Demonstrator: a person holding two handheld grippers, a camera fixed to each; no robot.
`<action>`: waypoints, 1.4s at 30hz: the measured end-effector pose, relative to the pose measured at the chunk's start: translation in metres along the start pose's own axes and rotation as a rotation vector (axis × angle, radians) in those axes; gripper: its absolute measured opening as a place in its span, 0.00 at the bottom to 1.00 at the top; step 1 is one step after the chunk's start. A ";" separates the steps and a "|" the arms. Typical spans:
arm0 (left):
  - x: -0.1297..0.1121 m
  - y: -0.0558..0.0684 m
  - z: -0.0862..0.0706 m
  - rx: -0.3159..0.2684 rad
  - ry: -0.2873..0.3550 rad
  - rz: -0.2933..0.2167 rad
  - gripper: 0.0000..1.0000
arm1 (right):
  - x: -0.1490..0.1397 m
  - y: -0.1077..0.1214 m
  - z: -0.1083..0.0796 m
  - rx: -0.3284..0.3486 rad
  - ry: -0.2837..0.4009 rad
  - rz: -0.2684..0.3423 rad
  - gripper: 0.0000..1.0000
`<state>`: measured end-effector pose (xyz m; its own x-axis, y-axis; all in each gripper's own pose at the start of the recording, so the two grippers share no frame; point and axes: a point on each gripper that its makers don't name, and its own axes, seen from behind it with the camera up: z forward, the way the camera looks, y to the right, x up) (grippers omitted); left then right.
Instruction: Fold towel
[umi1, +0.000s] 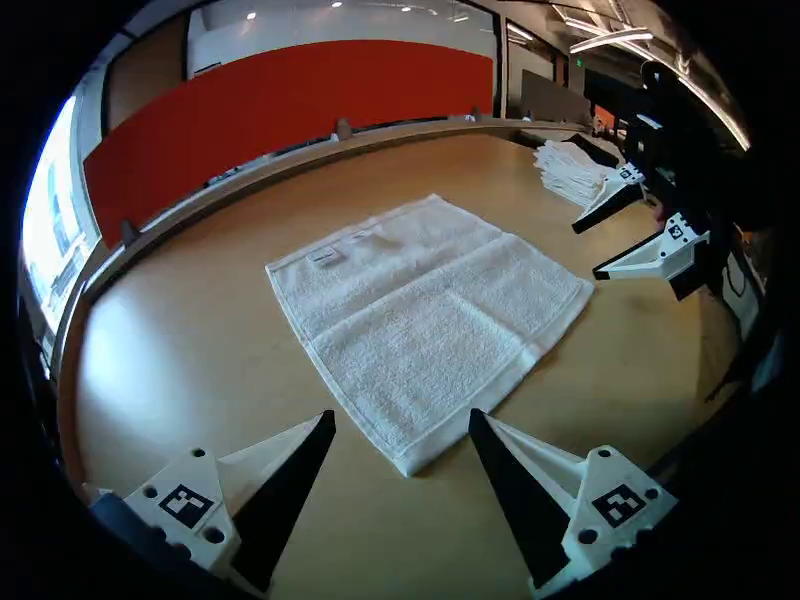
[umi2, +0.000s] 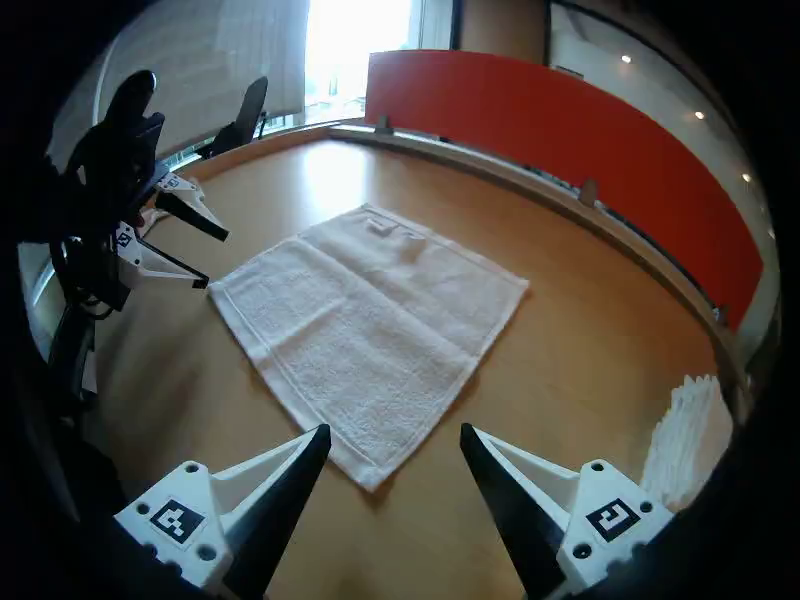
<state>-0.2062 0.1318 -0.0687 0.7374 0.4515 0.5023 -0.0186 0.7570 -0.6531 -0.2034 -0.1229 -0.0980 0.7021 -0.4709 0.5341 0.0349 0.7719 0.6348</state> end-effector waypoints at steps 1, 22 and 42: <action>-0.002 0.001 0.001 -0.004 -0.009 -0.001 0.99 | -0.002 -0.001 0.001 0.003 -0.005 -0.001 1.00; -0.032 0.014 0.016 -0.050 -0.141 -0.007 0.99 | -0.028 -0.006 0.011 0.046 -0.081 -0.012 0.97; -0.033 0.014 0.015 -0.039 -0.158 -0.008 0.86 | -0.035 -0.014 0.015 0.091 -0.087 -0.012 0.69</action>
<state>-0.2406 0.1346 -0.0860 0.6221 0.5166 0.5883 0.0149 0.7434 -0.6686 -0.2395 -0.1240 -0.1175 0.6373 -0.5185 0.5700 -0.0244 0.7258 0.6875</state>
